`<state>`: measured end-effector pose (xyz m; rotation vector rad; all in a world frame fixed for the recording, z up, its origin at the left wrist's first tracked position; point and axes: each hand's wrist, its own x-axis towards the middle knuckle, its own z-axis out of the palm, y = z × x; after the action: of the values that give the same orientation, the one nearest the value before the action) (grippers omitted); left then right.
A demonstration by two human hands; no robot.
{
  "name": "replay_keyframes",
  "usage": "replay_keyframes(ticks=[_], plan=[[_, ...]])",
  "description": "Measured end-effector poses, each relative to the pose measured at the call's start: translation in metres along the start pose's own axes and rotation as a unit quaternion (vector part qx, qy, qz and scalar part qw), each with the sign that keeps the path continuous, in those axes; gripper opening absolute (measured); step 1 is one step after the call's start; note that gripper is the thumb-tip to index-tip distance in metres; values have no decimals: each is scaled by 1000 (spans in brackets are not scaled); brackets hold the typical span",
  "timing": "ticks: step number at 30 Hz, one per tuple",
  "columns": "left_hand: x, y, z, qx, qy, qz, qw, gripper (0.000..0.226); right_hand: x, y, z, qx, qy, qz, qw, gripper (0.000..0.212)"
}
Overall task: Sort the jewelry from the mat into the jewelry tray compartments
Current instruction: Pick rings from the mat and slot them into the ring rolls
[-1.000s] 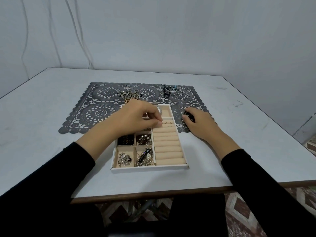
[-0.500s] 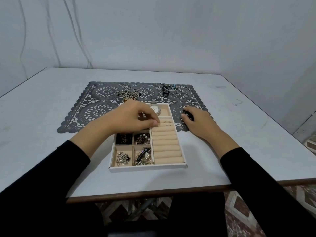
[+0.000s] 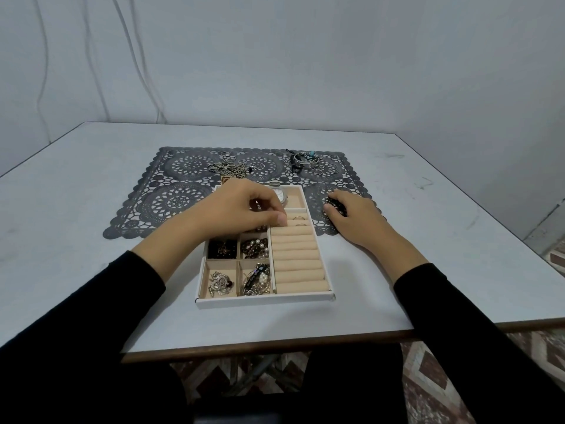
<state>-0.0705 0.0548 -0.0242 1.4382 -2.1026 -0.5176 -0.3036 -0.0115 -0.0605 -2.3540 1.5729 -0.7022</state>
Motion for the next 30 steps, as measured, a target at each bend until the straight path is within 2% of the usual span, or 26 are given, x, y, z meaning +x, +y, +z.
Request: replay_keyframes(ticks=[13,18,22,25,30], plan=[[-1,0,0,-11,12,-11,1000,10,2,2,1,10,-7,0,1000,33],[-7,-5,-13,-39,78,-18,996,10,5,7,2,41,-8,6,999,37],[-8,-26,-29,-62,160,-43,984,13,14,9,3,49,17,27,998,34],[-4,-46,-37,-47,215,-60,974,16,24,9,3,59,39,30,997,33],[7,-76,-44,-15,253,-99,962,17,48,9,4,68,50,32,996,34]])
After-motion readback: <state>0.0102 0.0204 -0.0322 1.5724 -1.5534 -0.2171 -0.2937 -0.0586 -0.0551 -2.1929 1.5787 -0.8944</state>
